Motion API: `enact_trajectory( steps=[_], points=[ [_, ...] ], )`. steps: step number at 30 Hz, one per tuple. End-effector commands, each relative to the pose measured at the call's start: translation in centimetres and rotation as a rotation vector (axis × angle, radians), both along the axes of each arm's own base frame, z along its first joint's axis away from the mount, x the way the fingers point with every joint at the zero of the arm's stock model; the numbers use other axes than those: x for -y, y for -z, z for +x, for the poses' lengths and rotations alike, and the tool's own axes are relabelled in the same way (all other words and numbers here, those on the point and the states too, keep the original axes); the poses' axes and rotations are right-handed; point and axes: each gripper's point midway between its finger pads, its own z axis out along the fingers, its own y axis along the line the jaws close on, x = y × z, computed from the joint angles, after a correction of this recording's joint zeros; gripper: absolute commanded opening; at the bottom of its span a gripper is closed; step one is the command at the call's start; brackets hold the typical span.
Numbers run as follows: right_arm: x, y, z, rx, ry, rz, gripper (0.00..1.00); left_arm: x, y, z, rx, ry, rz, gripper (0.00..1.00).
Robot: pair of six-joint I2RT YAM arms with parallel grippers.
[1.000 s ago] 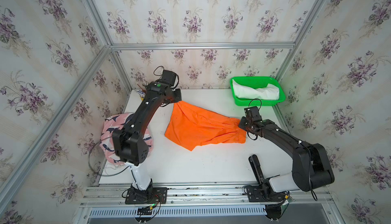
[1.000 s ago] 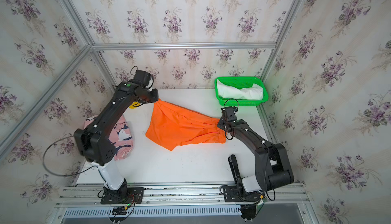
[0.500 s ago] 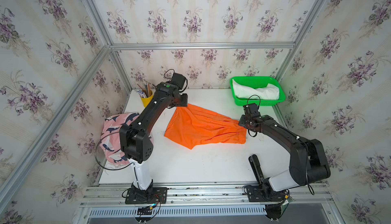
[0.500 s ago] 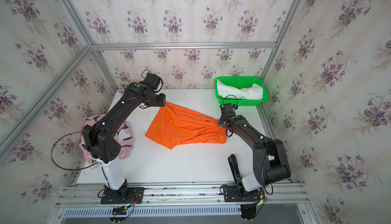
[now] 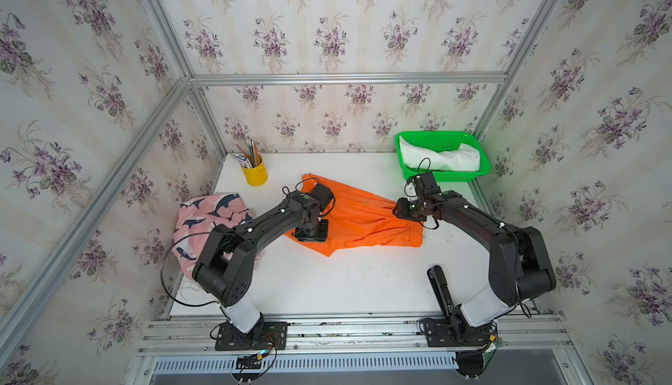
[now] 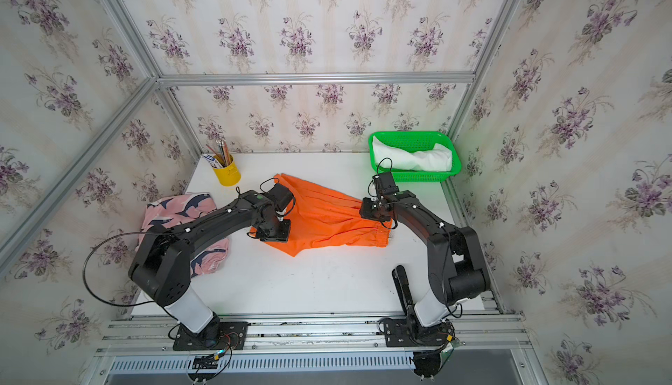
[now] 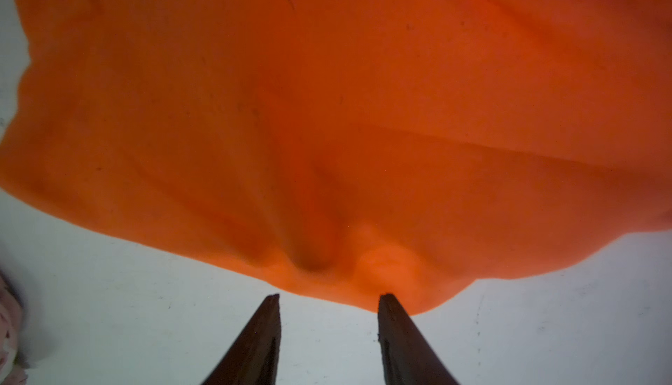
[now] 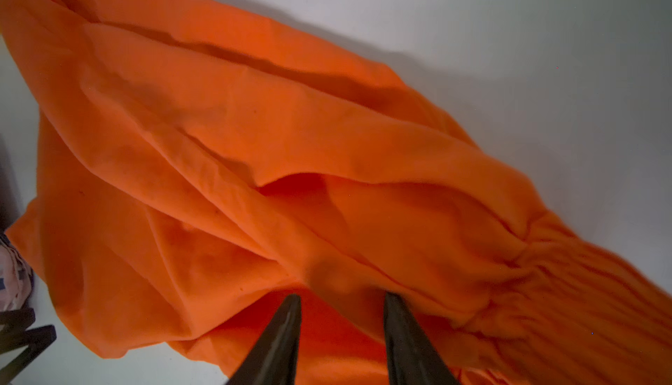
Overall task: Roll up the shorts
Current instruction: Adjust the shorts at the center of the board.
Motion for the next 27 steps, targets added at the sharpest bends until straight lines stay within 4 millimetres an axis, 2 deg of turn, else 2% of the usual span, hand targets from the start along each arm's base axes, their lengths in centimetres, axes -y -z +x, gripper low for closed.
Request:
enact_trajectory(
  steps=[1, 6, 10, 13, 15, 18, 20, 22, 23, 25, 27],
  points=[
    [0.6, 2.1, -3.0, -0.091, 0.016, 0.001, 0.42, -0.7, 1.5, 2.0, 0.016, -0.027, 0.014, 0.48],
    [0.3, 4.1, -7.8, -0.163, 0.032, 0.030, 0.42, -1.9, 3.1, 5.3, -0.010, -0.039, 0.027, 0.47],
    [-2.7, 4.3, -11.7, -0.196, -0.005, 0.099, 0.42, -1.6, 3.9, 9.2, -0.026, -0.030, 0.019, 0.47],
    [-7.5, 3.9, -14.2, -0.204, -0.092, 0.150, 0.44, -0.2, 4.2, 12.3, -0.030, -0.011, -0.004, 0.47],
    [-11.6, 3.7, -15.5, -0.216, -0.166, 0.204, 0.44, 0.6, 4.7, 14.0, -0.032, -0.002, -0.012, 0.47],
    [-18.7, 3.1, -17.1, -0.234, -0.334, 0.264, 0.44, 2.3, 4.5, 16.4, -0.010, 0.012, -0.058, 0.46],
    [-23.1, 2.0, -17.7, -0.234, -0.428, 0.319, 0.43, 3.1, 3.4, 17.6, 0.024, 0.015, -0.092, 0.45],
    [-25.5, 0.0, -17.0, -0.192, -0.454, 0.357, 0.43, 3.2, 1.5, 18.1, 0.063, 0.016, -0.098, 0.46],
    [-25.9, -1.2, -16.5, -0.165, -0.457, 0.368, 0.44, 3.0, 0.1, 18.1, 0.089, 0.018, -0.095, 0.47],
    [-25.6, -3.4, -15.6, -0.099, -0.448, 0.345, 0.45, 2.3, -2.9, 17.8, 0.149, 0.019, -0.092, 0.48],
    [-23.8, -4.6, -14.8, -0.044, -0.422, 0.278, 0.48, 1.5, -5.9, 16.7, 0.199, 0.019, -0.091, 0.50]
  ],
)
